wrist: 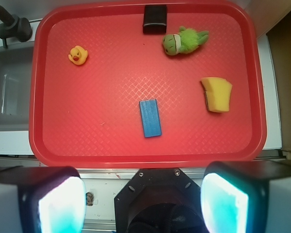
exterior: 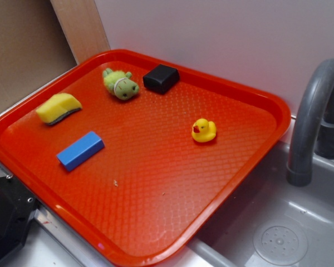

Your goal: Grab the blue block.

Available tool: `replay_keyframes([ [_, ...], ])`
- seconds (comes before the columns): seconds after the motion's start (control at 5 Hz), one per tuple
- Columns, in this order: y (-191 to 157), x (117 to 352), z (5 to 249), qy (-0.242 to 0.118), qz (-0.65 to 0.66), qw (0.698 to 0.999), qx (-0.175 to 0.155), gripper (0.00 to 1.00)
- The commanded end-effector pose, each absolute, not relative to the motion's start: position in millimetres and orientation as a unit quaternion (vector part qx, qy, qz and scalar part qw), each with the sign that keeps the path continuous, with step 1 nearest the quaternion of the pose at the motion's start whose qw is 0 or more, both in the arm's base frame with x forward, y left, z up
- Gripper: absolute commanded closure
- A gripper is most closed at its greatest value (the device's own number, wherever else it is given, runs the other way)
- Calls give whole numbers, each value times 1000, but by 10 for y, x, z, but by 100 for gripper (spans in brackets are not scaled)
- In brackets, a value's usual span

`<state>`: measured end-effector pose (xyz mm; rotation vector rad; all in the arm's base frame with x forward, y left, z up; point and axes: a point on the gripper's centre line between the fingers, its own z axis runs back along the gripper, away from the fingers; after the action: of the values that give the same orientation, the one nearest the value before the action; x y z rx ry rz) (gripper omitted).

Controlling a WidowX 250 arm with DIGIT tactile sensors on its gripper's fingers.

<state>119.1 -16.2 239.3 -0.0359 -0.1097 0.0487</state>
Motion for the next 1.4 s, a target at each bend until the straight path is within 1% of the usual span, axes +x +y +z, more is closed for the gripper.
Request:
replay_keyframes([
  [0.0,-169,1521,1503,-11,5,999,52,0],
  [0.2,-155,1512,1128,4,-25,996,89,0],
  [0.4,-133,1569,886,20,-33,995,92,0],
  [0.6,-55,1719,633,40,-25,996,82,0],
  [0.8,8,1813,486,49,-26,996,71,0],
  [1.0,179,1840,244,75,-37,995,47,0],
  [1.2,151,1777,86,88,-53,994,46,0],
])
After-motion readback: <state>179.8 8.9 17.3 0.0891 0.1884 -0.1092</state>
